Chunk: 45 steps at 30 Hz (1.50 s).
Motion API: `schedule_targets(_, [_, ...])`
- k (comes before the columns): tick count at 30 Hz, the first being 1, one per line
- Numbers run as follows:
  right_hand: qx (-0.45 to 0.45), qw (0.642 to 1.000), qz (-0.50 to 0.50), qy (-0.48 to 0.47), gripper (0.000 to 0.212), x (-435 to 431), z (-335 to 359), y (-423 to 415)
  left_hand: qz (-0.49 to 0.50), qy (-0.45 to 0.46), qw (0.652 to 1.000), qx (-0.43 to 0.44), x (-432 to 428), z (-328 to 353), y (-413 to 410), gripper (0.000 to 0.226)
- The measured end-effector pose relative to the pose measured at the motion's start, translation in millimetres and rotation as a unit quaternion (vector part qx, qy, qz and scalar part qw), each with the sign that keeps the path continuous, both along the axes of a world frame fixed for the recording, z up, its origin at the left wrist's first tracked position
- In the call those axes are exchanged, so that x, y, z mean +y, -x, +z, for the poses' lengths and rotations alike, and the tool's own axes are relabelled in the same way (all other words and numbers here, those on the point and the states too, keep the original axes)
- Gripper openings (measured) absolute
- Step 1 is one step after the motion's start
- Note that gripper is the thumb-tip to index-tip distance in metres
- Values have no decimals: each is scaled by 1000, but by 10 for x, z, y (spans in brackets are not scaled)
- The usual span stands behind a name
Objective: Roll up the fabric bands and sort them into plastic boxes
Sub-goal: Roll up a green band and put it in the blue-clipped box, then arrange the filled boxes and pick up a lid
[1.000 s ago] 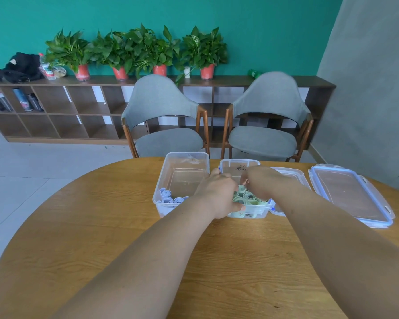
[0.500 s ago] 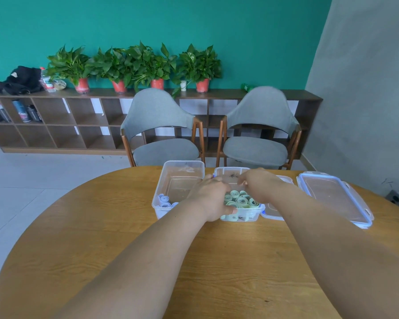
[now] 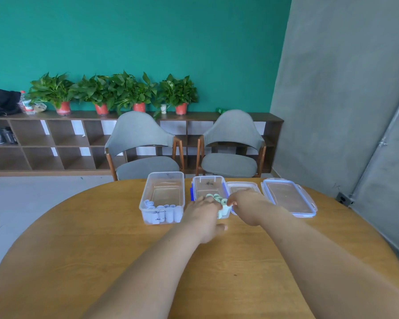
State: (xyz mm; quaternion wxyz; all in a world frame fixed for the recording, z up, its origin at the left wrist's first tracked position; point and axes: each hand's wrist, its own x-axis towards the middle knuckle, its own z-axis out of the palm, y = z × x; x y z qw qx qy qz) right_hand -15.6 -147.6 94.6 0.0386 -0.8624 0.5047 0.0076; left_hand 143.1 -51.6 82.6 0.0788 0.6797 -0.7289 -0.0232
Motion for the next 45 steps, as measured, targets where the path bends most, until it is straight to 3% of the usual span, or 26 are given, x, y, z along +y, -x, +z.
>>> schedule_targets(12, [-10,998,-68,-4,47,137,-353,772,-51,-6,999,17,-68,-321,772,62])
schedule_targets(24, [-64,995,-72,29,67,-264,-908,655,-12,4,998,60,-582,-902,1011,43])
schedule_targets(38, [-39,994,-70,67,24,-407,-1071,641,-8,51,991,120,-565,-1059,951,52])
schedule_targets(45, [-60,992,-80,83,26,-107,-999,828,-4,65,984,168,-330,-919,996,41])
